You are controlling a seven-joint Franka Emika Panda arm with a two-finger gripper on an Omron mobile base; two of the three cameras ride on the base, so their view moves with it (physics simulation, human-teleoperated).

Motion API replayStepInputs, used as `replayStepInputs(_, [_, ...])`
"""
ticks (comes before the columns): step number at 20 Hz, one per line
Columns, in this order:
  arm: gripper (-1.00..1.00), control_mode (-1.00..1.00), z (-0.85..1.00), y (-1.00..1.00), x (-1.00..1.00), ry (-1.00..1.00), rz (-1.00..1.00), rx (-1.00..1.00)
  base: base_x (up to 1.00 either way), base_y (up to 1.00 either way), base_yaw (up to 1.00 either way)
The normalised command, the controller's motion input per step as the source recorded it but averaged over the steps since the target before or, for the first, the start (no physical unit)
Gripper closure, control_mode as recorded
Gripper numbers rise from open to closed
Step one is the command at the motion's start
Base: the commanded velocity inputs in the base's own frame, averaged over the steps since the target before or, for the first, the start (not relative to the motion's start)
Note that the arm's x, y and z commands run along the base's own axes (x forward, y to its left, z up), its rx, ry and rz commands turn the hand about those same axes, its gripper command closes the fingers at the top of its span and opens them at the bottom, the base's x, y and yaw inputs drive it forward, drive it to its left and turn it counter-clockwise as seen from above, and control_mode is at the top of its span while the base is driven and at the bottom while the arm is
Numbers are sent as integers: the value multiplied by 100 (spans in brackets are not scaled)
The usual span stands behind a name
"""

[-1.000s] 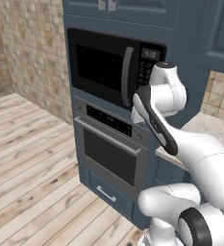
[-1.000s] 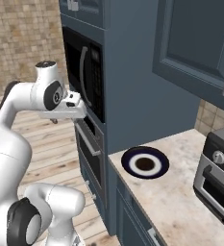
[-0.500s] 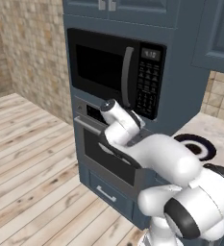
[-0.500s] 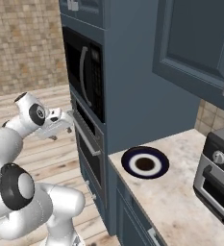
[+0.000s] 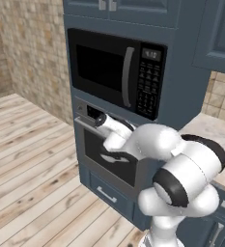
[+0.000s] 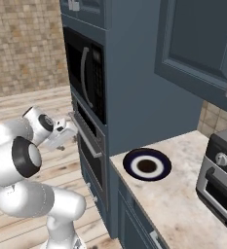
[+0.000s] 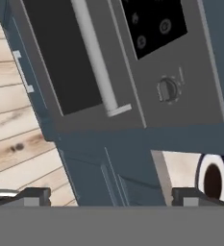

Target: Take the baked cake out of the oven and place it on the plate for cooling. Then close the oven door.

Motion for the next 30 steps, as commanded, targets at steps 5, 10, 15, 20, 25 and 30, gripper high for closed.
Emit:
replayStepInputs(5, [-100, -100, -32, -7, 36, 0, 0, -15, 0, 0, 0])
replayStepInputs(10, [-100, -100, -41, -25, 49, 0, 0, -17, 0, 0, 0])
replayStepInputs(15, [-100, -100, -72, 0, 75, 0, 0, -21, 0, 0, 0])
replayStepInputs(20, [-100, -100, -45, 0, 66, 0, 0, -12, 0, 0, 0])
replayStepInputs(25, [-100, -100, -40, 0, 84, 3, 0, -11, 0, 0, 0])
replayStepInputs(30, [-100, -100, -39, -1, 75, 3, 0, -10, 0, 0, 0])
